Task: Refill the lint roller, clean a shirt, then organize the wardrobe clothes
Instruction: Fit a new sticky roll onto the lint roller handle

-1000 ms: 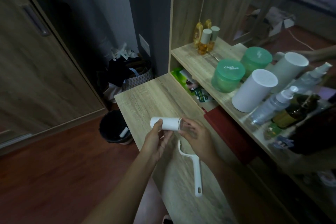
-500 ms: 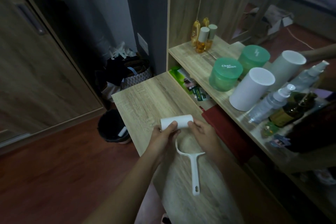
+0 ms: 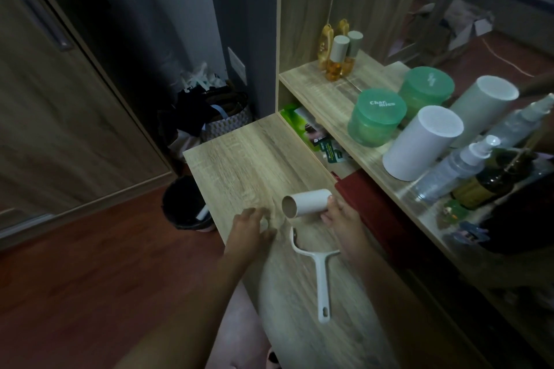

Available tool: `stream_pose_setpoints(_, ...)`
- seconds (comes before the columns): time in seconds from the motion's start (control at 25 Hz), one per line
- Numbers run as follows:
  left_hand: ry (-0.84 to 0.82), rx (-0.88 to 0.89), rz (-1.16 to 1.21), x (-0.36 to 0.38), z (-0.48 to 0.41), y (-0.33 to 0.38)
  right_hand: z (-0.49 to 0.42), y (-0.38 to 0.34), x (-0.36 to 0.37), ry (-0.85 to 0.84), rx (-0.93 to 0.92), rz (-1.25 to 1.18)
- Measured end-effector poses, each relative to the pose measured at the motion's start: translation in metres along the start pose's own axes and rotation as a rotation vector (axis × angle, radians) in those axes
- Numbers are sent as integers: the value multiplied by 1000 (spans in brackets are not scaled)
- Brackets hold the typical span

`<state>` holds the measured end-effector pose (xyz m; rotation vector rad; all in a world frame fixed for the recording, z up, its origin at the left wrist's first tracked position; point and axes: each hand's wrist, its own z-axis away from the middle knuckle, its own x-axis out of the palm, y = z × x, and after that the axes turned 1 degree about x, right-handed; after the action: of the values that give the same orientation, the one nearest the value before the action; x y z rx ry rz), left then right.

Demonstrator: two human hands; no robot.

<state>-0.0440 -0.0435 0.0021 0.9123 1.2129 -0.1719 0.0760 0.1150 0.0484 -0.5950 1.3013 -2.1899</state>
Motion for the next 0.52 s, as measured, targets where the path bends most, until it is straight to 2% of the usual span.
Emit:
stream_pose_setpoints(0.08,-75,68,-165,12,5,-7,-2,2,-1,-8,27,-32)
stream_pose_setpoints(0.12,-60,70,-155,14,7,-7,-2,2,-2,-11,33,-47)
stream_pose_setpoints(0.16,-21,48,-73,13,8,-3,-3,3,-2,-12,37,-56)
stream_pose_setpoints(0.32,234,-168,578,-15,12,40,-7,-1,-3,15,22,-85)
stream_pose_setpoints(0.4,320,-143,712,-28,18,61,-8,-1,-4,22,7,-72)
stream_pose_setpoints(0.52,309,-104,778,-32,22,71,-8,0,-3,10,-14,-49)
